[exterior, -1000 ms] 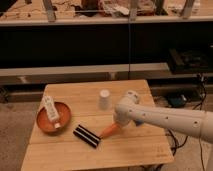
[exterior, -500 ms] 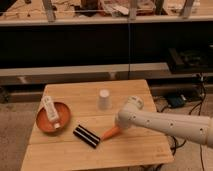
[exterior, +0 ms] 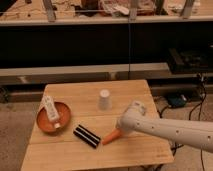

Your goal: Drag the pepper across the table

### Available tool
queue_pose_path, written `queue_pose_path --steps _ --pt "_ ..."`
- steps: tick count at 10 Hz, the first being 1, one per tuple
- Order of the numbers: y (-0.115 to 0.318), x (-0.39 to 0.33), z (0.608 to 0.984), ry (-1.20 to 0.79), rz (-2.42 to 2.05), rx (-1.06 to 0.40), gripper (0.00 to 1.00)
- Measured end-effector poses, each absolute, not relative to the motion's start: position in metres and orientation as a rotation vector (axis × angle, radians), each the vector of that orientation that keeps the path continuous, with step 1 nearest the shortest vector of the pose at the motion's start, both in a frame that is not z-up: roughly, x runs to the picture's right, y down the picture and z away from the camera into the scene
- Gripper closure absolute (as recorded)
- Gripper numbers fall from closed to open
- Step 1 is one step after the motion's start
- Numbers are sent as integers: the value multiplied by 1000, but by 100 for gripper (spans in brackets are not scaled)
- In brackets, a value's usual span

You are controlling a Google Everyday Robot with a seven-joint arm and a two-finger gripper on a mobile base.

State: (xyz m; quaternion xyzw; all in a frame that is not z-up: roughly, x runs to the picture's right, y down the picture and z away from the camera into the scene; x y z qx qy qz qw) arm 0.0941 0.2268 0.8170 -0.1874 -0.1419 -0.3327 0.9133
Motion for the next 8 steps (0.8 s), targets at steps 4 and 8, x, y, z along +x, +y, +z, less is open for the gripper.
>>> queue_pose_path --steps 4,8 --pt "239 98 804 -274 -714 -378 93" --pt "250 101 800 -273 -754 -388 93"
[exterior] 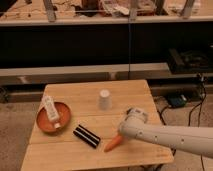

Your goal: Drag the pepper across the table

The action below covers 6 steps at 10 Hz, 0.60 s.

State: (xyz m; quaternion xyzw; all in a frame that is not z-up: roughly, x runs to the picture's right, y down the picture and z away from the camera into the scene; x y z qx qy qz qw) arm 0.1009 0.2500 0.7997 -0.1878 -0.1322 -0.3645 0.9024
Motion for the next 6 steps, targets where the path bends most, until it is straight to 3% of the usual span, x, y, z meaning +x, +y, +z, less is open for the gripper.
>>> queue_pose_path --steps 6 --pt "257 120 803 -347 -813 -453 93"
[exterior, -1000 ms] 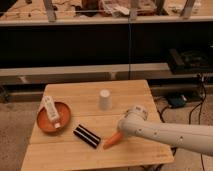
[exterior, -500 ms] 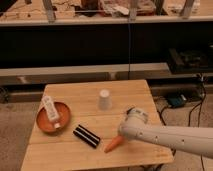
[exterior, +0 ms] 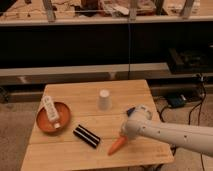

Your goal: Drag the pepper across the table

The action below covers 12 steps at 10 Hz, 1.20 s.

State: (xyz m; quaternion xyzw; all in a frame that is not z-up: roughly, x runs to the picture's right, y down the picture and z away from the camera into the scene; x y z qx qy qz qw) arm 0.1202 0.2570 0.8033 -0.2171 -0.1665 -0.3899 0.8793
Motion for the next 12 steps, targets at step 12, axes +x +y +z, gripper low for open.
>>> queue_pose_path --steps 12 --pt "237 212 831 -237 -736 -420 93"
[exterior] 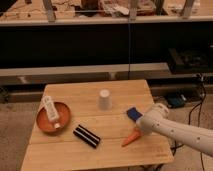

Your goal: Drag the pepper across the table

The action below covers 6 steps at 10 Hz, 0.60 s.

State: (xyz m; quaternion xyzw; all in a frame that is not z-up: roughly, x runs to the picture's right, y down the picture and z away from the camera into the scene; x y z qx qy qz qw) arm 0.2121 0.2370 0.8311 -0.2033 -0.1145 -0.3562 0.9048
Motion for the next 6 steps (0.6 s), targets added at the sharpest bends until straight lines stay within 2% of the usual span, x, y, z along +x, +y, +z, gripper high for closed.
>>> queue_pose_path --steps 6 --pt "238 228 834 -230 -723 -432 93"
